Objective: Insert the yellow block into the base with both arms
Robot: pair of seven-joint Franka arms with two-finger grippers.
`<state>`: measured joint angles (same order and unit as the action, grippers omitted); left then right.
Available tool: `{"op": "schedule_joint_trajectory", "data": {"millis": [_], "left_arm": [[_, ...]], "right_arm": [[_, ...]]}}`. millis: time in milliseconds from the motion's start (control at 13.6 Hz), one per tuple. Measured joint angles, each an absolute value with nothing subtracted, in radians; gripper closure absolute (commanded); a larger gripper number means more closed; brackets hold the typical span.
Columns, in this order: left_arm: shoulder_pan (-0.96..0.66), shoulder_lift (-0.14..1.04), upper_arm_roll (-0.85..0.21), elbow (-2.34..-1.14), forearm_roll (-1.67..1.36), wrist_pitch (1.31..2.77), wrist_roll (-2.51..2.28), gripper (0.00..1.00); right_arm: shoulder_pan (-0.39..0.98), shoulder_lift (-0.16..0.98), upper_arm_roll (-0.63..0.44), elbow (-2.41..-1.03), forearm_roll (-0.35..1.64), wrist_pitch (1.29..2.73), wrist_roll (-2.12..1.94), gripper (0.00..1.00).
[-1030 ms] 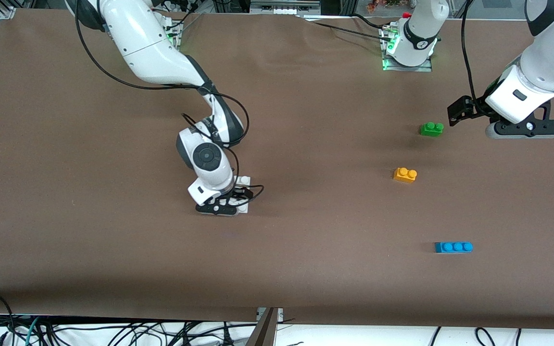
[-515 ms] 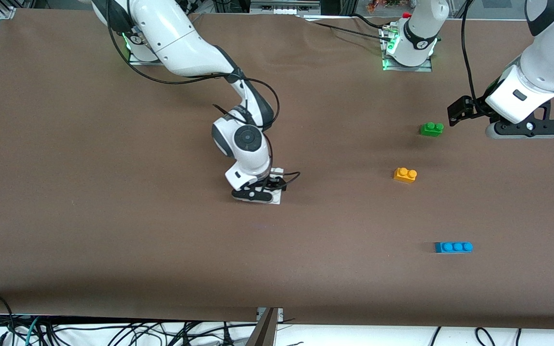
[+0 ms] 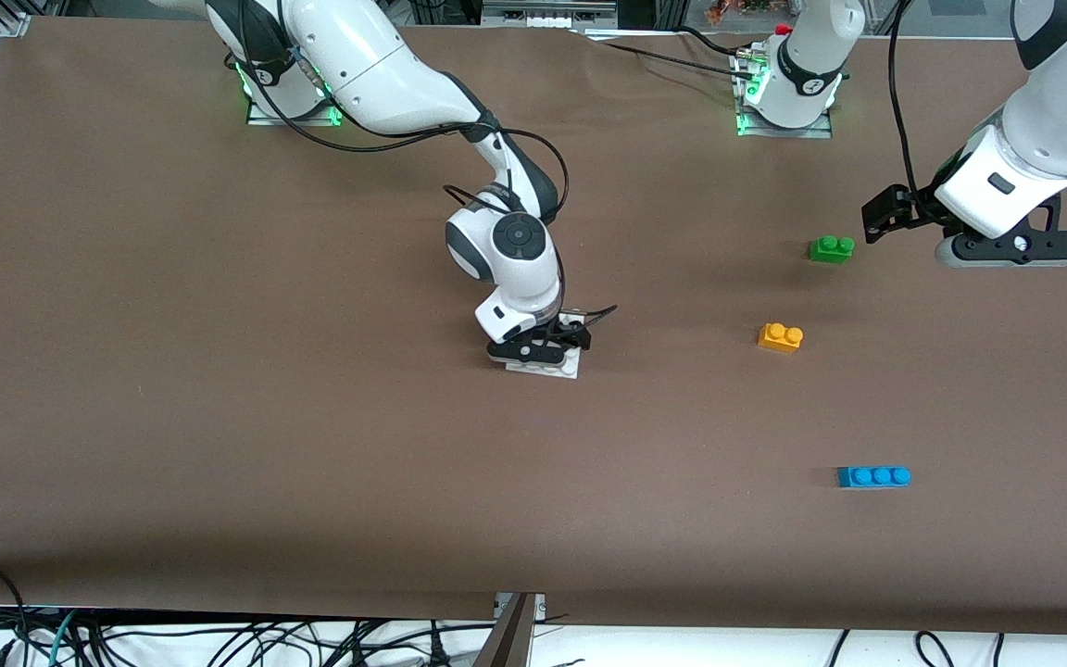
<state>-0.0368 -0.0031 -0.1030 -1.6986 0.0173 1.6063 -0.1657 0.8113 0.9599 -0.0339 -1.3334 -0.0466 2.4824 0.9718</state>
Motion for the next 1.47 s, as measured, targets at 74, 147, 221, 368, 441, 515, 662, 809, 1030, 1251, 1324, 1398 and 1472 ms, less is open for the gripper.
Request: {"op": "schedule_joint_trajectory", "data": {"millis": [74,147,221,368,441,515,662,809,1030,1251,1324,1398,1472], "left_arm": [[-0.037,-0.003,-0.103,-1.699,0.017,1.606,-0.166,0.0],[-0.037,-0.003,-0.103,-1.699,0.017,1.606,-0.166,0.0],[-0.037,-0.003,-0.103,-1.699,0.017,1.606,-0.166,0.0],[-0.037,-0.003,-0.103,-1.699,0.017,1.606,-0.166,0.0],[-0.037,-0.003,-0.103,-1.699,0.017,1.606,-0.166,0.0],[-0.037,-0.003,-0.103,-1.699,0.017,1.606,-0.166,0.0],[-0.037,-0.003,-0.103,-1.699,0.017,1.606,-0.166,0.0],[-0.037,-0.003,-0.103,-1.699,0.017,1.606,-0.166,0.0],[-0.037,-0.003,-0.103,-1.699,0.017,1.606,-0.166,0.0],[-0.037,-0.003,-0.103,-1.699,0.017,1.606,-0.166,0.0],[-0.037,-0.003,-0.103,-1.699,0.017,1.606,-0.166,0.0],[-0.037,-0.003,-0.103,-1.699,0.017,1.606,-0.166,0.0],[-0.037,-0.003,-0.103,-1.699,0.017,1.606,-0.166,0.0]], "right_arm": [[0.818,0.961,-0.034,-1.333,-0.047,2.487,0.975,0.0],[0.823,0.962,-0.034,-1.333,-0.047,2.49,0.979,0.0],[0.828,0.962,-0.035,-1.333,-0.047,2.492,0.98,0.0],[0.831,0.962,-0.036,-1.333,-0.047,2.492,0.98,0.0],[0.831,0.962,-0.036,-1.332,-0.047,2.492,0.98,0.0],[0.831,0.963,-0.036,-1.33,-0.047,2.491,0.98,0.0],[0.831,0.963,-0.036,-1.322,-0.047,2.491,0.98,0.0],[0.832,0.962,-0.036,-1.301,-0.047,2.48,0.98,0.0],[0.832,0.96,-0.04,-1.211,-0.047,2.337,0.958,0.0],[0.819,0.928,-0.077,-1.105,-0.047,2.169,0.839,0.0],[0.803,0.906,-0.09,-1.092,-0.047,2.144,0.796,0.0],[0.779,0.882,-0.103,-1.086,-0.047,2.12,0.747,0.0],[0.752,0.856,-0.116,-1.084,-0.047,2.092,0.687,0.0]]}}
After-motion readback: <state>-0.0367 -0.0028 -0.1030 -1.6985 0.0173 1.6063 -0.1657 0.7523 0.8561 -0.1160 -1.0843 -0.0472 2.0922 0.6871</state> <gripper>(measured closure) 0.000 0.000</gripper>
